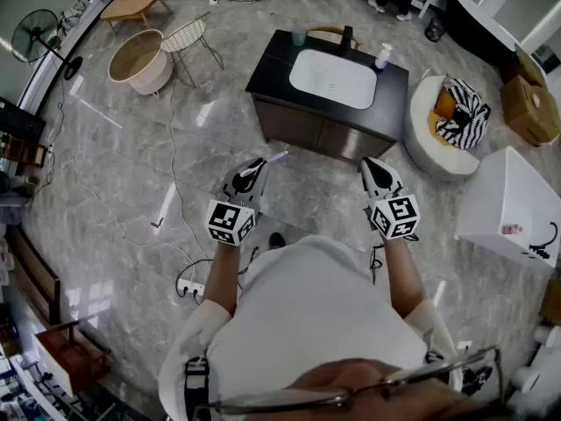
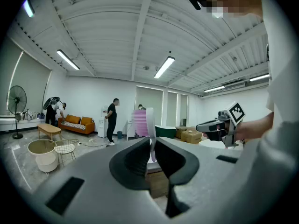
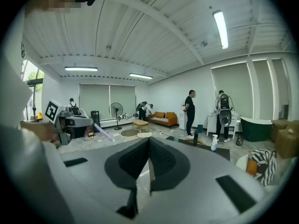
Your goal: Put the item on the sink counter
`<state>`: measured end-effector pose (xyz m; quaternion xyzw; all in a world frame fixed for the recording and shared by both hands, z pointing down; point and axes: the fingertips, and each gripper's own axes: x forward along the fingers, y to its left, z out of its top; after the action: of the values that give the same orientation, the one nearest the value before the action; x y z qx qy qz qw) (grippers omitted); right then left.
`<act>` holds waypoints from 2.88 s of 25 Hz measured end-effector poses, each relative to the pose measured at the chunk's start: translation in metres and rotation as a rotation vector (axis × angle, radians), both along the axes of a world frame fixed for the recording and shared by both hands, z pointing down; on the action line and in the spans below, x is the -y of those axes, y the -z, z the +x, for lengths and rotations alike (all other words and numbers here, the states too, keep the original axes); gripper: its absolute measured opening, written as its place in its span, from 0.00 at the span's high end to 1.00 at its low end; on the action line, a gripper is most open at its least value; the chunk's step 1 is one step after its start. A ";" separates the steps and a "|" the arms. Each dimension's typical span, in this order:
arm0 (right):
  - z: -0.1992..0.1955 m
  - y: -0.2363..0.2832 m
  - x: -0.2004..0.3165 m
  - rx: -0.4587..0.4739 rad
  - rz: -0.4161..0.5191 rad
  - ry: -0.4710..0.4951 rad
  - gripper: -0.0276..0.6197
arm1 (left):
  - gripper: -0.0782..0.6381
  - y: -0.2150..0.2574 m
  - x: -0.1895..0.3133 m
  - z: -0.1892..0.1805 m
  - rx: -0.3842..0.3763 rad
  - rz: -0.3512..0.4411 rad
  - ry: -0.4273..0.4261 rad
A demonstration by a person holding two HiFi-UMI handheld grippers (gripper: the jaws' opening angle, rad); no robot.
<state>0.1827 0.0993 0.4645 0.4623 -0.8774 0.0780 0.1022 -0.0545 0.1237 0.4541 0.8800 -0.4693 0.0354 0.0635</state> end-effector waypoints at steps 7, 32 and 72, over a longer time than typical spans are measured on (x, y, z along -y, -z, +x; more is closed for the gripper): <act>-0.007 0.000 -0.001 0.002 0.000 -0.004 0.95 | 0.84 -0.002 -0.001 -0.008 -0.010 -0.002 0.001; -0.060 -0.010 -0.010 0.002 -0.030 -0.093 0.95 | 0.84 -0.014 0.005 -0.055 -0.031 -0.033 -0.081; -0.050 -0.055 0.234 0.052 -0.125 0.062 0.95 | 0.84 -0.029 0.199 -0.033 -0.019 -0.100 0.088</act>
<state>0.1328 -0.1344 0.5198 0.4256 -0.8870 0.1414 0.1101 -0.0878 -0.0749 0.4828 0.8546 -0.5045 0.0476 0.1134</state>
